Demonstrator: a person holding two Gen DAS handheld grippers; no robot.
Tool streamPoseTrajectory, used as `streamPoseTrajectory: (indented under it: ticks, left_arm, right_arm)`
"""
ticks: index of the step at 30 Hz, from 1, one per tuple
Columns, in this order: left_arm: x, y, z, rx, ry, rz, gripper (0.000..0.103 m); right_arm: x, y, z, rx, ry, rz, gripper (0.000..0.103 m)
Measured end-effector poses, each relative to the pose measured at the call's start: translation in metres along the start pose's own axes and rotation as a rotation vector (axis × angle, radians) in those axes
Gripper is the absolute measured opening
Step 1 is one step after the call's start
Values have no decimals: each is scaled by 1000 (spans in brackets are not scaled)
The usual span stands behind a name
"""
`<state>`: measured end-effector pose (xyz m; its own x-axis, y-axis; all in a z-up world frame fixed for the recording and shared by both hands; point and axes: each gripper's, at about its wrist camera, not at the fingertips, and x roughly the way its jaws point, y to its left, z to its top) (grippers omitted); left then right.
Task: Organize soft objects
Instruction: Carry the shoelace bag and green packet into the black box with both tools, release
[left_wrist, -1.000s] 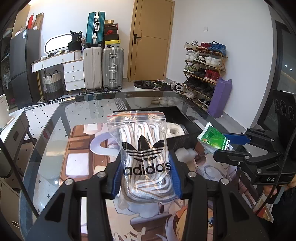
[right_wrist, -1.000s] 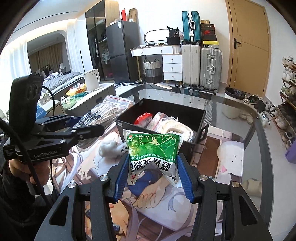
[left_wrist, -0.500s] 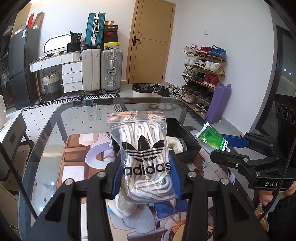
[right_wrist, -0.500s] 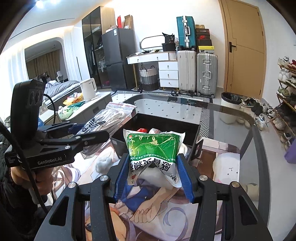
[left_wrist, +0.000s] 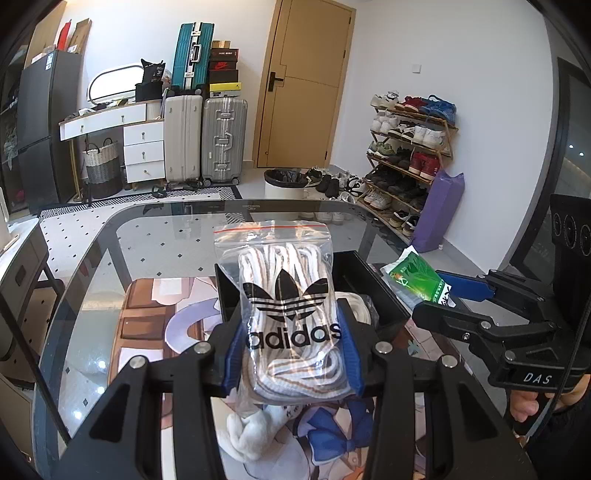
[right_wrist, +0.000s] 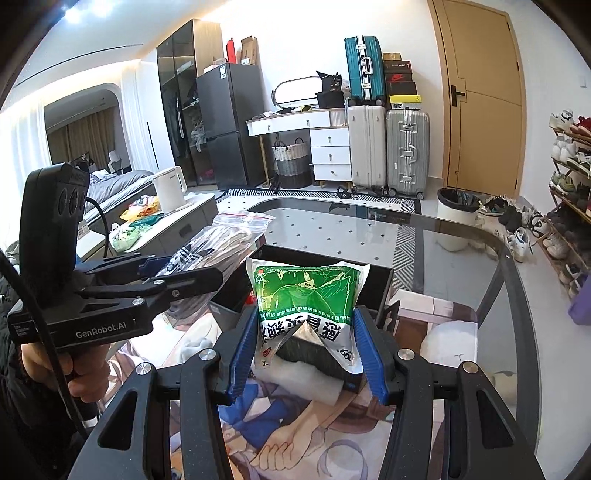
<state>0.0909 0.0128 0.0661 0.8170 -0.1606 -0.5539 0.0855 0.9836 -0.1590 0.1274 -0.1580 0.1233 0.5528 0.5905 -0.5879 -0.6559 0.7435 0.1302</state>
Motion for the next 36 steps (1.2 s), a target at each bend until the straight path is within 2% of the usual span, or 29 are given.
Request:
streamPoseTrajectory:
  ticks: [30,33,34,36]
  left_arm:
    - [49,2,11,-23,70,28,44]
    - [50,0,12,-8,69,38,46]
    - [50,-1,12,-2,65,41,48]
    - [47,-2,12,5,58,45,58]
  right_arm:
    - [69,-19,15,2,67,-10,52]
    - [71,-19,14,-9,56,-4,58]
    - [71,-19,14,-12,55,-6,63]
    - [69,-19,12,-19,54,-11,66]
